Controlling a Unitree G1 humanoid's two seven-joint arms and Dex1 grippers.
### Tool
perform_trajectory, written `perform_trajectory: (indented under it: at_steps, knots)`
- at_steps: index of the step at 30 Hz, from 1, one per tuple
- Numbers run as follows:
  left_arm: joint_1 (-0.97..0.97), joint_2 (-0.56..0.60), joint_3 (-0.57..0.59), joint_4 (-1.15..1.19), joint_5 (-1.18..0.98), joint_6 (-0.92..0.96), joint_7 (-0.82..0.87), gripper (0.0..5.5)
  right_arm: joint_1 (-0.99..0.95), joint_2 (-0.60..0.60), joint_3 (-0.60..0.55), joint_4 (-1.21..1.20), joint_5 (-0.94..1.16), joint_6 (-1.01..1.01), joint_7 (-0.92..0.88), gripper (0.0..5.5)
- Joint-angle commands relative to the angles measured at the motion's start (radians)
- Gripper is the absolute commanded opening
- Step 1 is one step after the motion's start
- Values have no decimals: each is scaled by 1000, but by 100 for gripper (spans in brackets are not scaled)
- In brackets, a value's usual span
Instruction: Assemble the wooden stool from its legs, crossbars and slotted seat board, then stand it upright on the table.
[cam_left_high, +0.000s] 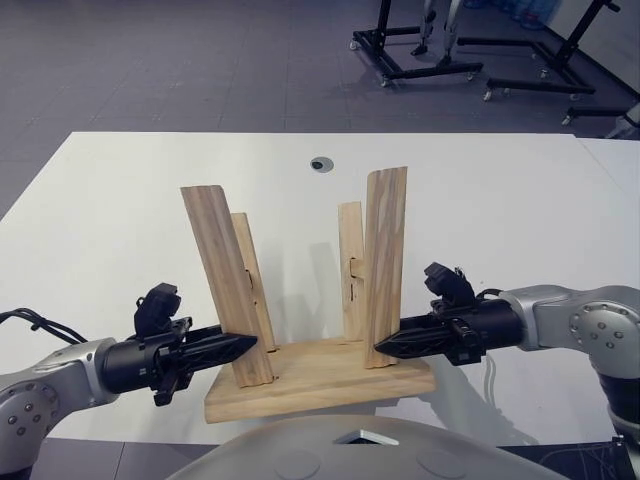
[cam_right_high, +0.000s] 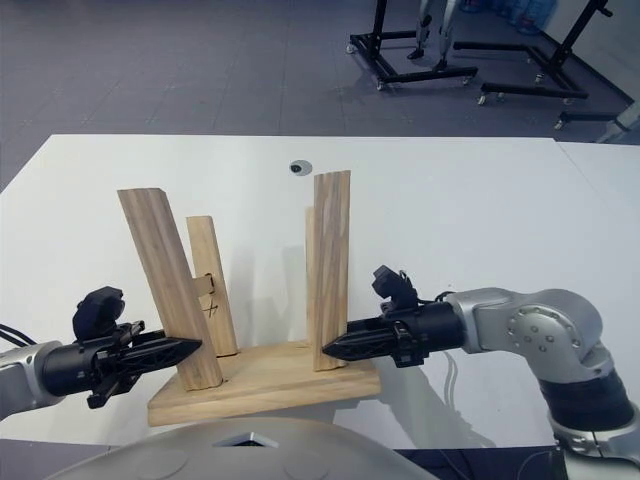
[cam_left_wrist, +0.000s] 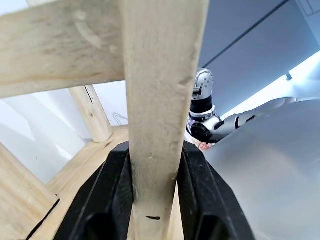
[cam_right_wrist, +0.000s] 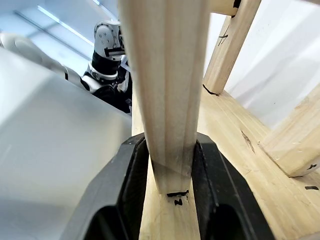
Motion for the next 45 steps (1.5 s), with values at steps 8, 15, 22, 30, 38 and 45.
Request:
perform_trajectory:
  at_steps: [8,15,22,30,38,45]
  knots:
    - [-31,-88,-58,22,-53,-6,132,271,-59,1,1,97,116,114,-200,114]
    - [-65,-128,-8,87,-91,-34,162,379,-125,-22,32,153,125,159,-224,151]
    - [-82,-151,-31,123,-40,-38,150,480,-162,33,14,224,131,141,-320,269]
    - [-101,-158,31,188,-7,-81,131,540,-110,21,-97,253,144,98,-342,351]
    - [39,-131,190,164,161,-238,40,540,-74,-49,-205,224,2,-85,-170,351]
    - [296,23,64,107,759,-668,-209,540,234,-143,-100,319,-689,-905,177,351]
